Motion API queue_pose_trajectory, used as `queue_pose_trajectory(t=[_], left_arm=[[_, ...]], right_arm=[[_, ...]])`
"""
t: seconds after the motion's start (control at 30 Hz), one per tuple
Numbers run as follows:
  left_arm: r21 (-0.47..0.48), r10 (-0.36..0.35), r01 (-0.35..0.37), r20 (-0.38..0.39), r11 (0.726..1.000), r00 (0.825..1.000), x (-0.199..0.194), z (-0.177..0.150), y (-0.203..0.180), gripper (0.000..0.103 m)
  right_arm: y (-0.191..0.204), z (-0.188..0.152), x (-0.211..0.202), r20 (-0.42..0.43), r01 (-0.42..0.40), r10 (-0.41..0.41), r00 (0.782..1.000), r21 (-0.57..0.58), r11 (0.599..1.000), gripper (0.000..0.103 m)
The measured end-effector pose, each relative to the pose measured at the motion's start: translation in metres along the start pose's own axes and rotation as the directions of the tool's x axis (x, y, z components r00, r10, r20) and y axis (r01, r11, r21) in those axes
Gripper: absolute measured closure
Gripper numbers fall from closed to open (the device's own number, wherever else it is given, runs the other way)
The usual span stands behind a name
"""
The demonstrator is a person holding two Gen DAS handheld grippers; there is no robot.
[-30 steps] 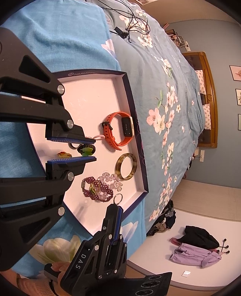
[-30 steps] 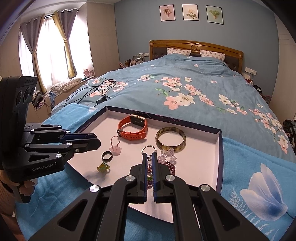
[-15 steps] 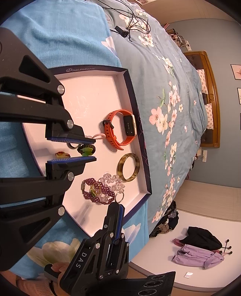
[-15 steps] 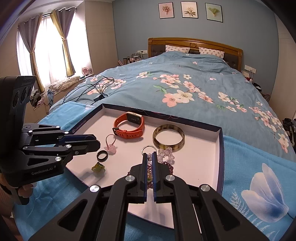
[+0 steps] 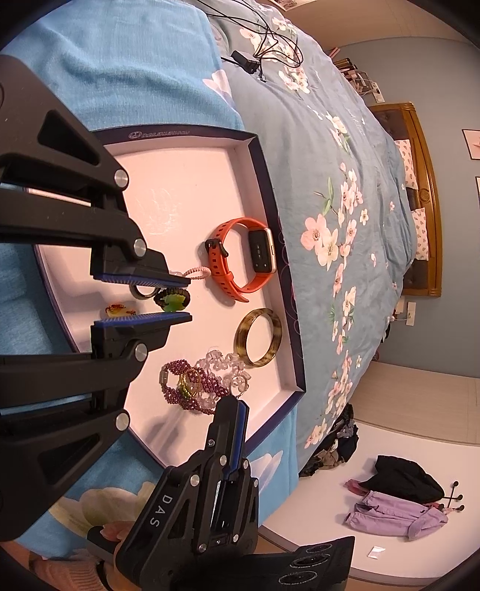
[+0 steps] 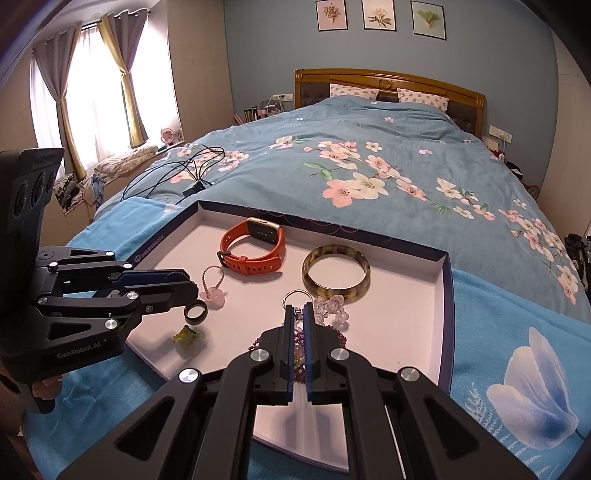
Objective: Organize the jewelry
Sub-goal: 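Lower the silver ring into the lid with the right tool while the left tool lowers the green ring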
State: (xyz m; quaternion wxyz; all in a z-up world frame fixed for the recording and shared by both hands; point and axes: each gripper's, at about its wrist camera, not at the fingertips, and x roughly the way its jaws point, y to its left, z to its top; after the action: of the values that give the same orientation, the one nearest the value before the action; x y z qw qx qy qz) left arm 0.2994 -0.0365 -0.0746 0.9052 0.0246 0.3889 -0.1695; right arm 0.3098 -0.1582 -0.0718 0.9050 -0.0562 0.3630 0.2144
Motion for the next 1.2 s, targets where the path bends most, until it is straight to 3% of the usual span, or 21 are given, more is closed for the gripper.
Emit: queue_pose_trajectory(t=[1.2], left_arm=[[-0.014, 0.031, -0.032, -0.042, 0.999, 0.999, 0.018, 0.001, 0.003, 0.089]], right_arm=[[-0.005, 0.0, 0.018, -0.044, 0.021, -0.021, 0.999, 0.009, 1.0, 0.1]])
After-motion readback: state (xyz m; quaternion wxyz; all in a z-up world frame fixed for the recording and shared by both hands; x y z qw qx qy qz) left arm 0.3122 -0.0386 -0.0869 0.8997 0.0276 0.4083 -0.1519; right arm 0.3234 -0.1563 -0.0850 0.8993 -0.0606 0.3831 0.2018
